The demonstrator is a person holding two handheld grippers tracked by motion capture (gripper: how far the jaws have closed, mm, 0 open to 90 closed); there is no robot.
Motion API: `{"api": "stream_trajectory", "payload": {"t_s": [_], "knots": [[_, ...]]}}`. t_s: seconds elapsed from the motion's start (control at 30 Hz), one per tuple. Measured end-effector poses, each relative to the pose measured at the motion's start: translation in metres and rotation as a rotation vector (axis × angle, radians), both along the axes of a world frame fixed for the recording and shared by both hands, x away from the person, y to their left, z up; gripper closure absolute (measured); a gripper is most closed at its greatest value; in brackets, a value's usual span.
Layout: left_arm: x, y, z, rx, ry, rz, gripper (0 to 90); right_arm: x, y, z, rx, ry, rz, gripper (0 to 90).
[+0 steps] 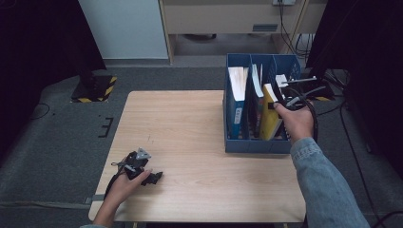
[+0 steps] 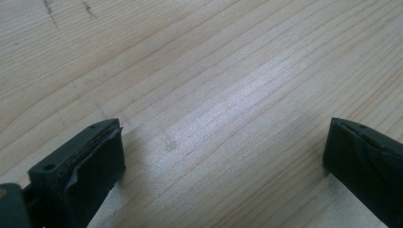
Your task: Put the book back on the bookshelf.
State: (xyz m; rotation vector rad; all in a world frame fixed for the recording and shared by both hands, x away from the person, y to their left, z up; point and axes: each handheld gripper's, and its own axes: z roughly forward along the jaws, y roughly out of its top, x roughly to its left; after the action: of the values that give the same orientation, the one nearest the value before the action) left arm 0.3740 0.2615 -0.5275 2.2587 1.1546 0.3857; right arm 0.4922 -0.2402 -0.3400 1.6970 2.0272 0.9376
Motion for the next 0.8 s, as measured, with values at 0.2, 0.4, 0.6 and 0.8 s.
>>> {"api": "stream_trajectory", "payload": {"t_s": [0.2, 0.4, 0.6, 0.8], "knots": [[0.0, 0.0, 0.0, -0.002, 0.001, 0.0, 0.0, 0.005, 0.0, 0.002, -0.005, -0.015, 0.001, 74.3], [0.0, 0.0, 0.0, -0.001, 0.003, -0.001, 0.0, 0.011, 0.001, 0.011, 0.006, -0.058, -0.013, 74.4], [0.0, -0.001, 0.0, -0.001, 0.003, -0.004, 0.0, 0.021, 0.002, 0.012, 0.016, -0.093, -0.036, 74.4], [0.0, -0.001, 0.0, 0.0, 0.002, -0.008, 0.0, 0.034, 0.006, 0.007, 0.021, -0.096, -0.054, 74.2]]}}
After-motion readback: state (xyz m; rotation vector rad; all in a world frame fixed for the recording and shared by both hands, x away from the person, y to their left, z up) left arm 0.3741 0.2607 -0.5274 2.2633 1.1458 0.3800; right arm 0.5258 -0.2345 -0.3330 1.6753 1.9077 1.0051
